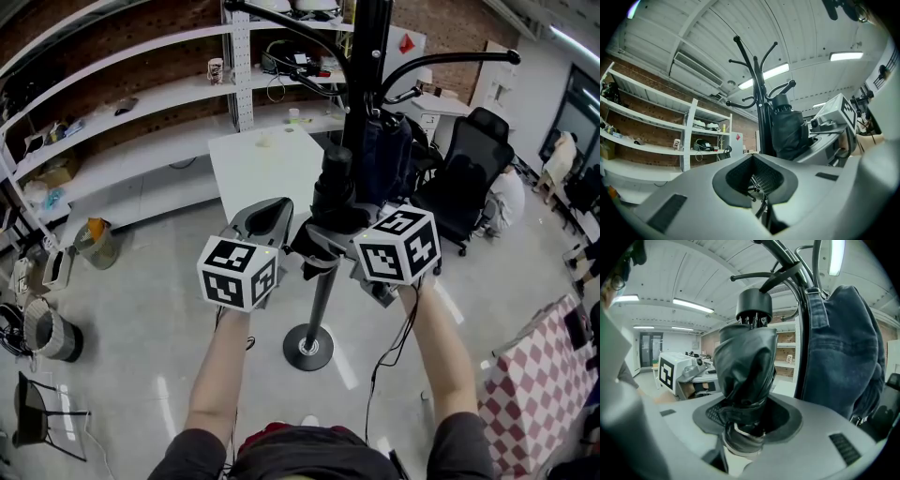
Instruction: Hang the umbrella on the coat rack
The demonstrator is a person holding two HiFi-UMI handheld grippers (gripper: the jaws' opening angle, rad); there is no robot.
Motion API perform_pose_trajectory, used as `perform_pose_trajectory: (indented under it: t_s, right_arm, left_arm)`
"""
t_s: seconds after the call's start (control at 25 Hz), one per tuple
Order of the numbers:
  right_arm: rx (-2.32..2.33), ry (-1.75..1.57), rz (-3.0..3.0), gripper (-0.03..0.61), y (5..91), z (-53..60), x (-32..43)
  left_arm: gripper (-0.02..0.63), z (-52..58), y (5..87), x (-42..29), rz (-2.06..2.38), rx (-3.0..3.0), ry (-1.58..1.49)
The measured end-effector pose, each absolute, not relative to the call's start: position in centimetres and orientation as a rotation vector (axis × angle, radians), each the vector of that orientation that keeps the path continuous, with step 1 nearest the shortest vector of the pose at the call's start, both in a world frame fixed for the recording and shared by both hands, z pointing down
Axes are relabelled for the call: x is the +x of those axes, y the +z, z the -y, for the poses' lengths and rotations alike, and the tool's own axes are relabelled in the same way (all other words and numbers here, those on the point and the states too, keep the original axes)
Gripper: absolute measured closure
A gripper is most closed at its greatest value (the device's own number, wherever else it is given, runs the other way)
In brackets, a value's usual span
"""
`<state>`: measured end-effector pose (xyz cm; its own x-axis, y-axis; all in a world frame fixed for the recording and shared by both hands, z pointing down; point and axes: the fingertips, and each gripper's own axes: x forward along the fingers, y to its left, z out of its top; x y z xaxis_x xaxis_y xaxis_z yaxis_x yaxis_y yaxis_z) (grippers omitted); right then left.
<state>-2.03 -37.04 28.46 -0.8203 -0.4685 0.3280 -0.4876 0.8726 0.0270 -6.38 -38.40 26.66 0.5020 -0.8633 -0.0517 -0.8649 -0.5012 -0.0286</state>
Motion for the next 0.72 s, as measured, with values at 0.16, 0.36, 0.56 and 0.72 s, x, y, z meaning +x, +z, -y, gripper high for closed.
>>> perform_pose_trajectory:
  t_s: [0.16, 0.36, 0.56, 0.72]
  right_arm:
    - [0.743, 0.09, 2.701, 0.387, 29.4, 36.9, -1.8]
    - [0.79, 0.136, 2.702, 0.387, 30.1, 37.0, -1.2]
    - [0.87, 0.175, 2.709, 0.387, 30.5, 37.2, -0.2]
    - [0.94, 0.192, 2.713, 0.387, 30.7, 37.5, 0.6]
  left_arm:
    - [0.603, 38.3, 27.3, -6.0, -1.533, -2.699, 0.035]
    - [0.603, 38.4, 27.9, -5.5, -1.517, -2.722, 0.024]
    - [0.603, 38.0, 28.7, -4.9, -1.499, -2.75, 0.015]
    - [0.603, 37.8, 29.3, -4.3, -1.481, -2.773, 0.012]
